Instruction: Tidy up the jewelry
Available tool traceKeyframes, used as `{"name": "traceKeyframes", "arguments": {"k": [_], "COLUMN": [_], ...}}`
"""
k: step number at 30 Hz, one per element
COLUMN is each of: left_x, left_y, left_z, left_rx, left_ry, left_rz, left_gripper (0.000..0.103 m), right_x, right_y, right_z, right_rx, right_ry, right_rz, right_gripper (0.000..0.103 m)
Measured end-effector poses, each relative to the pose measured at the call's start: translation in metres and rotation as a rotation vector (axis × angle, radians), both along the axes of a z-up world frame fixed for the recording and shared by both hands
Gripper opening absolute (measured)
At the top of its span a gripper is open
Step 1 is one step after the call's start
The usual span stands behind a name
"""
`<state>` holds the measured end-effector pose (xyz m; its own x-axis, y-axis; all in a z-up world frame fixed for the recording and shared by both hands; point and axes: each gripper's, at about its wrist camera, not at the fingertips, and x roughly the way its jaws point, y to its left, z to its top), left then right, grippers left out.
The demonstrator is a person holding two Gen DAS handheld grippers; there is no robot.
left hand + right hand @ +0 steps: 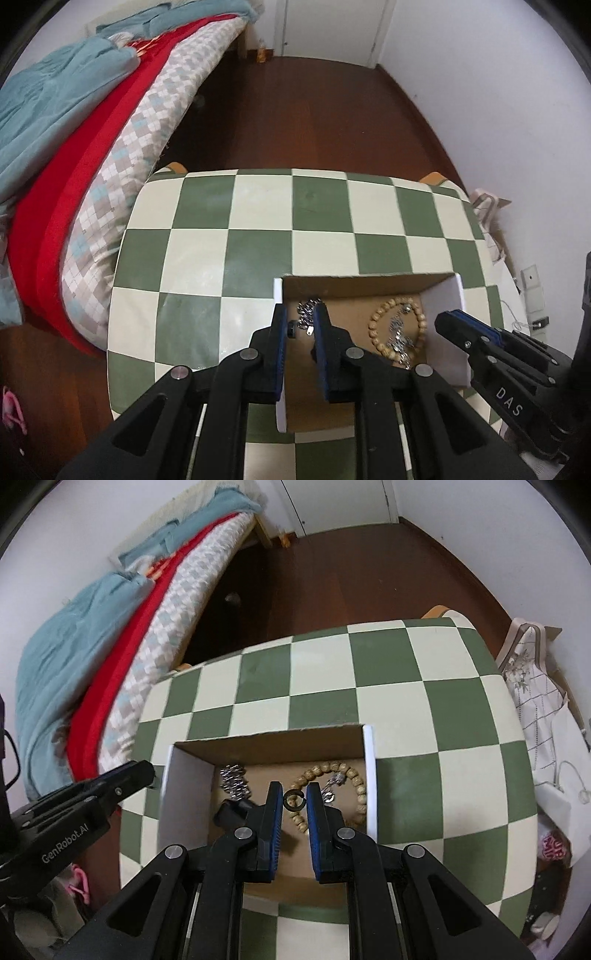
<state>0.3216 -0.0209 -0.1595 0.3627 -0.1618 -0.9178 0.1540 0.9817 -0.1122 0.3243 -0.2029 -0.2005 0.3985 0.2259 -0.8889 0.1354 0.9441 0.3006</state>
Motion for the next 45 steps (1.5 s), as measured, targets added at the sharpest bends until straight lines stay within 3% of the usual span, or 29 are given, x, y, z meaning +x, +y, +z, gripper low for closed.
{"name": "traceKeyframes", "arguments": {"k": [2,3,5,6,10,12,13,17,20,23,31,45], "left_x": [0.003,0.004,0.003,0.001,-0.002,-0.007,-0.011,-0.032,-0.05,-0.07,-0.118,-0.209], "left_y": [-0.001,-0.001,0.002,0.003,0.01,0.014,0.015,0.022,0.026,0.029,0.031,0.038], "left_z": [0.001,0.003,0.008,0.011,0.021,0.026,0.028,0.033,0.031,0.028,0.045,0.124], "left_rx": [0.006,0.018,0.024,0.028,0.053,0.075,0.089,0.153,0.185,0.198,0.172,0.108], "left_ry": [-0.001,-0.007,-0.033,-0.048,-0.077,-0.092,-0.102,-0.143,-0.156,-0.148,-0.159,-0.328], "left_rz": [0.003,0.008,0.024,0.034,0.054,0.061,0.066,0.082,0.093,0.098,0.073,0.073], "left_gripper": [0.026,0.041,0.065,0.071,0.075,0.096,0.101,0.103,0.103,0.103,0.103,0.103], "right_x": [0.005,0.006,0.006,0.005,-0.003,-0.01,-0.013,-0.03,-0.045,-0.061,-0.104,-0.204], "right_y": [-0.002,-0.004,-0.007,-0.01,-0.018,-0.019,-0.02,-0.014,-0.008,-0.001,0.012,0.018], "right_z": [-0.001,-0.001,0.001,0.004,0.017,0.026,0.029,0.037,0.037,0.038,0.064,0.151], "right_rx": [0.001,0.003,0.0,-0.003,-0.012,-0.042,-0.057,-0.18,-0.266,-0.296,-0.358,-0.382], "right_ry": [0.023,0.029,0.029,0.022,0.006,-0.003,-0.005,0.009,0.034,0.049,0.002,-0.155], "right_rz": [0.007,0.006,0.003,-0.002,-0.023,-0.034,-0.039,-0.04,-0.029,-0.016,-0.036,-0.089], "right_gripper": [0.017,0.02,0.038,0.04,0.045,0.055,0.063,0.081,0.084,0.101,0.103,0.103]}}
